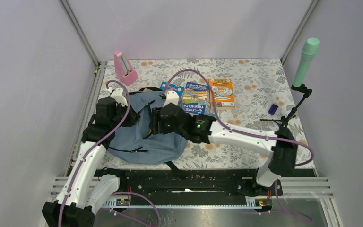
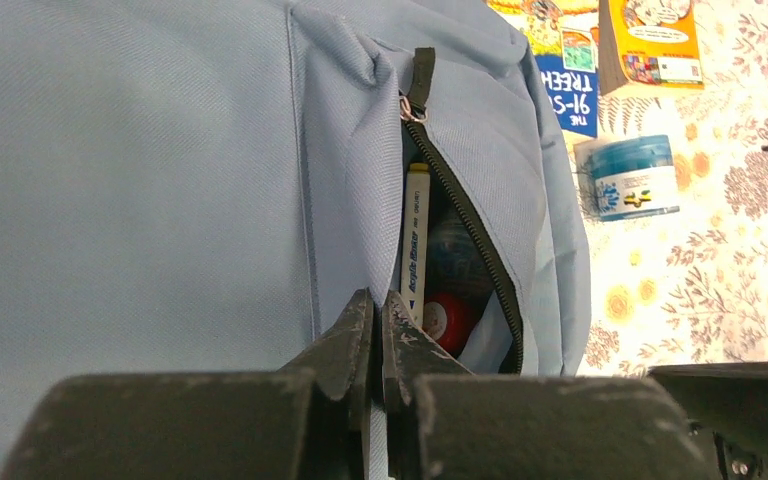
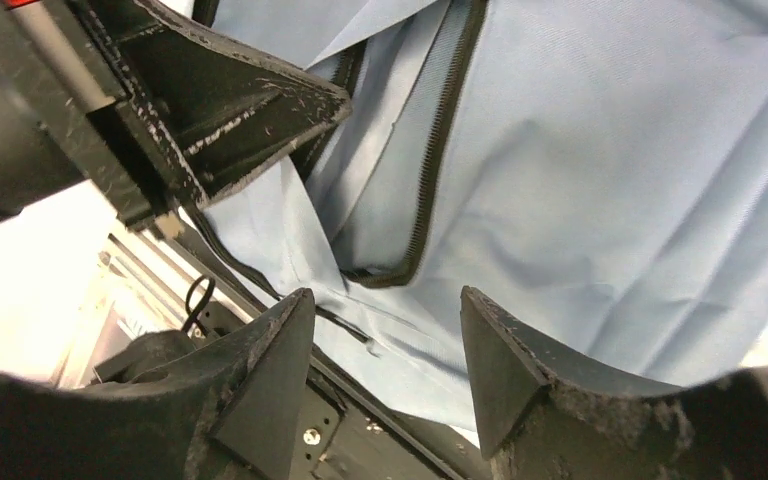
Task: Pack the student bag
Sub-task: Place the stationery in the student bag, then pick up the stationery from the center of the board.
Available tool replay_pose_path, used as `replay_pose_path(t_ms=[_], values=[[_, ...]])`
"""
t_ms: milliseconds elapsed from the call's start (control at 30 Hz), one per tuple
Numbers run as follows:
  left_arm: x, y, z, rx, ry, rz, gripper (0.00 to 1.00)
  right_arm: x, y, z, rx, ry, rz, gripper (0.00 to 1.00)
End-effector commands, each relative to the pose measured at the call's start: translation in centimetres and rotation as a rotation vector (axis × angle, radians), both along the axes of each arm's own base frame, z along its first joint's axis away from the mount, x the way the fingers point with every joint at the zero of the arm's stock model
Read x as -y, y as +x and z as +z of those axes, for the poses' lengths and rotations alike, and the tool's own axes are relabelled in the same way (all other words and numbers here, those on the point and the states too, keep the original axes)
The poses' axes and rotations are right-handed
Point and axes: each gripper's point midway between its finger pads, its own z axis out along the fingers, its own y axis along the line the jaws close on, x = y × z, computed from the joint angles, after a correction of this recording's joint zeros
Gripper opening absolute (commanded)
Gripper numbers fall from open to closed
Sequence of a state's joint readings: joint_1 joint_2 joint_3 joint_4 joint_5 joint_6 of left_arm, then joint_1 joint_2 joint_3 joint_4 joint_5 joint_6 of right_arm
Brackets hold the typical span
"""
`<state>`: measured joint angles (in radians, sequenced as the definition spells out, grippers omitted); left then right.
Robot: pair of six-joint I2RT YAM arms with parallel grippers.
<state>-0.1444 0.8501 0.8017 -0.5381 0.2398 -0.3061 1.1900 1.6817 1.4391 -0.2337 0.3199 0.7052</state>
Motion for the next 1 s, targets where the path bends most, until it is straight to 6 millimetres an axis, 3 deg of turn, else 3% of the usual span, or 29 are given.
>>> replay_pose_path(t_ms=[0, 233, 433, 567, 967], values=[[-1.5, 2.3, 6.7, 0.242, 0.014, 0.090, 0.00, 4.0, 0.9, 1.3, 0.093, -0.062, 0.051, 0.62], [-4.0, 2.2, 7.6, 0.272, 0.097, 0.191, 0.00, 12.2, 2.8, -3.2, 0.104, -0.191, 0.043, 0.64], [-6.2, 2.1, 6.5, 0.270, 0.174, 0.283, 0.00, 17.0, 3.5, -9.4, 0.032, -0.311, 0.065, 0.69], [-6.3, 2.1, 5.8, 0.253, 0.184, 0.285, 0.00, 17.3, 3.9, -11.4, 0.015, -0.349, 0.110, 0.71], [-6.2, 2.0, 5.4, 0.241, 0.180, 0.280, 0.00, 15.1, 5.8, -15.0, -0.030, -0.461, 0.202, 0.66]])
